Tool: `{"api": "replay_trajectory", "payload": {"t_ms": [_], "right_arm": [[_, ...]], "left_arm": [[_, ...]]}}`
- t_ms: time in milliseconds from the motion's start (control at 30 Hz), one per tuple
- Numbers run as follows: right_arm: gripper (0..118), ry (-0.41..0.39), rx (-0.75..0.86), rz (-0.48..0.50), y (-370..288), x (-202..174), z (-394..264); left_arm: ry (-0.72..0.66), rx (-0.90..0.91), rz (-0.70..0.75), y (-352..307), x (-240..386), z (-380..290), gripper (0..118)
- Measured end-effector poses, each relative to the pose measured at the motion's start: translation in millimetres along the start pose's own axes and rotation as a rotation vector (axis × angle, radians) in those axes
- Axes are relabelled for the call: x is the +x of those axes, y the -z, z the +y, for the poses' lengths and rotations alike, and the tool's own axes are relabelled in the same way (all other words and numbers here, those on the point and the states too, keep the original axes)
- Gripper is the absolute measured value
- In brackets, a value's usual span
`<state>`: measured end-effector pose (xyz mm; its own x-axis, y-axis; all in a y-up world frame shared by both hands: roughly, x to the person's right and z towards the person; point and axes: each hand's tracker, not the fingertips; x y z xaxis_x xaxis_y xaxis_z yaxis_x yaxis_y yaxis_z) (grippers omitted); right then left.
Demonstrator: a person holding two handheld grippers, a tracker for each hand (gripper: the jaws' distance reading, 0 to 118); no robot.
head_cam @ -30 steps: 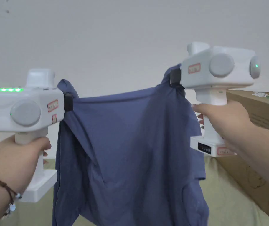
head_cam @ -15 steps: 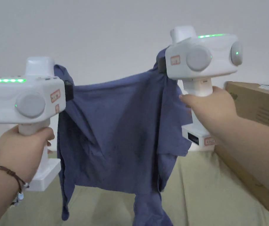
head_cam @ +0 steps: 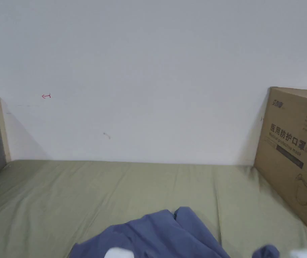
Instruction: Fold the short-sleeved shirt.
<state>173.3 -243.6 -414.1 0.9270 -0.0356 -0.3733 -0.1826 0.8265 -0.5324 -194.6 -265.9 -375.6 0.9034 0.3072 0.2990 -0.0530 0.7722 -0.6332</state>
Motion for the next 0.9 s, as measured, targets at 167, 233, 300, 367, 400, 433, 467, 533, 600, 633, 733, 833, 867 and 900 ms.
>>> {"api": "replay_trajectory", "payload": {"t_ms": [167, 233, 300, 367, 400, 433, 467, 533, 600, 633, 733, 833, 867, 900], "right_arm": [[3, 0.111, 0.068, 0.0, -82.8, -15.6, -48.2], [3, 0.167, 0.093, 0.04, -112.4, -21.5, -52.4], [3, 0.166, 0.098, 0.069, -134.1, -28.6, -48.3], [3, 0.126, 0.09, 0.079, -146.2, -37.6, -43.6], [3, 0.103, 0.076, 0.083, -146.4, -38.7, -40.7], [3, 0.082, 0.048, 0.079, -142.8, -41.7, -39.0], [3, 0.077, 0.03, 0.079, -136.4, -43.0, -39.4], [3, 0.101, -0.011, 0.095, -110.5, -38.5, -46.8], [3, 0.169, -0.103, 0.117, -76.6, -34.7, -54.5], [3, 0.211, -0.161, 0.115, -55.0, -32.9, -59.3], [3, 0.247, -0.261, 0.083, -7.8, -29.5, -71.6], [32, 0.239, -0.391, 0.029, 22.9, -30.7, -75.0], [61, 0.24, -0.433, -0.006, 27.8, -32.9, -74.4], [80, 0.257, -0.428, -0.015, 28.0, -34.2, -74.8]], "left_arm": [[-0.054, 0.074, 0.031, -72.8, 33.3, -55.0, 4], [-0.114, 0.102, 0.014, -104.2, 40.9, -58.8, 4], [-0.121, 0.123, 0.017, -128.3, 47.2, -58.5, 4], [-0.106, 0.125, 0.033, -142.6, 52.8, -51.2, 4], [-0.101, 0.119, 0.042, -144.8, 52.9, -47.9, 4], [-0.104, 0.09, 0.067, -143.4, 50.3, -44.9, 4], [-0.115, 0.059, 0.09, -138.8, 45.6, -44.5, 4], [-0.157, -0.031, 0.113, -117.0, 33.4, -45.3, 4], [-0.227, -0.152, 0.129, -89.6, 14.5, -51.2, 4], [-0.278, -0.2, 0.12, -71.9, 3.0, -57.4, 4], [-0.357, -0.281, 0.134, -37.7, -22.0, -72.1, 4], [-0.4, -0.273, 0.174, -26.1, -36.1, -82.5, 24], [-0.436, -0.257, 0.176, -26.6, -39.7, -85.7, 67], [-0.454, -0.247, 0.173, -29.2, -40.9, -87.7, 97]]}}
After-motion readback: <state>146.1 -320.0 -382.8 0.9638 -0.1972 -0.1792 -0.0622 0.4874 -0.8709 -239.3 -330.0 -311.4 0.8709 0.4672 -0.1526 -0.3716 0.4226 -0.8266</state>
